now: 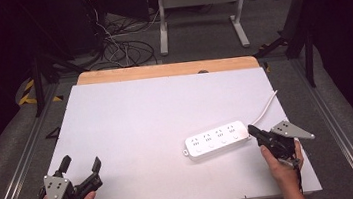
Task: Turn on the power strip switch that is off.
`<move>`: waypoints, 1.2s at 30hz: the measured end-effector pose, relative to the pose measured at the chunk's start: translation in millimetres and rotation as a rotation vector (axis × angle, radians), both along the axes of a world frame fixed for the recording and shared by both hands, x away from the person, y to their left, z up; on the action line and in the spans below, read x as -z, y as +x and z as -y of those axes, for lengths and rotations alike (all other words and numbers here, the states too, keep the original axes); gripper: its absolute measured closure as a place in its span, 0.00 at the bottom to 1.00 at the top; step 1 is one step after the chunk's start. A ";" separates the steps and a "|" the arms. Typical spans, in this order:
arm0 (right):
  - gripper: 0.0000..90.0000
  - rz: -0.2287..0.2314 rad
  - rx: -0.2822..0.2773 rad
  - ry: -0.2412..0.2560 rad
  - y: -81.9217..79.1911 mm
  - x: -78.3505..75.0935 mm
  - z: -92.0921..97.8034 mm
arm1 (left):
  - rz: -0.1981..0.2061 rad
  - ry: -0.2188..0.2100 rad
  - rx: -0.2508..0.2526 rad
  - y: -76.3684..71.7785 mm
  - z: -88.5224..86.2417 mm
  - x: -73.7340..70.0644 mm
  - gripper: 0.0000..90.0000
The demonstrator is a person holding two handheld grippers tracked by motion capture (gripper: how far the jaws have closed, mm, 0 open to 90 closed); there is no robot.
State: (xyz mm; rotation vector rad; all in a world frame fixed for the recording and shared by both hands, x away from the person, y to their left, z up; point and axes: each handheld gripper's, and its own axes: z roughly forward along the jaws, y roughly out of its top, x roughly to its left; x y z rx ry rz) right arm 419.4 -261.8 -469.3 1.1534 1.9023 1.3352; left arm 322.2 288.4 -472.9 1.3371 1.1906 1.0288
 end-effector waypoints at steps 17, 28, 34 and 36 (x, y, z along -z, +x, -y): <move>1.00 0.037 0.020 0.044 -8.6 -8.3 12.9 | 0.009 0.001 -0.004 -0.8 0.7 -1.2 0.13; 1.00 0.085 0.049 0.081 -20.8 -17.9 32.3 | 0.014 -0.002 0.004 2.5 4.1 -2.1 0.13; 1.00 0.128 0.049 0.100 -27.1 -20.7 39.8 | 0.015 -0.004 0.009 4.6 5.8 -2.3 0.13; 0.98 0.137 0.051 0.108 -27.9 -20.9 40.8 | 0.016 0.001 0.008 5.0 5.6 -2.4 0.13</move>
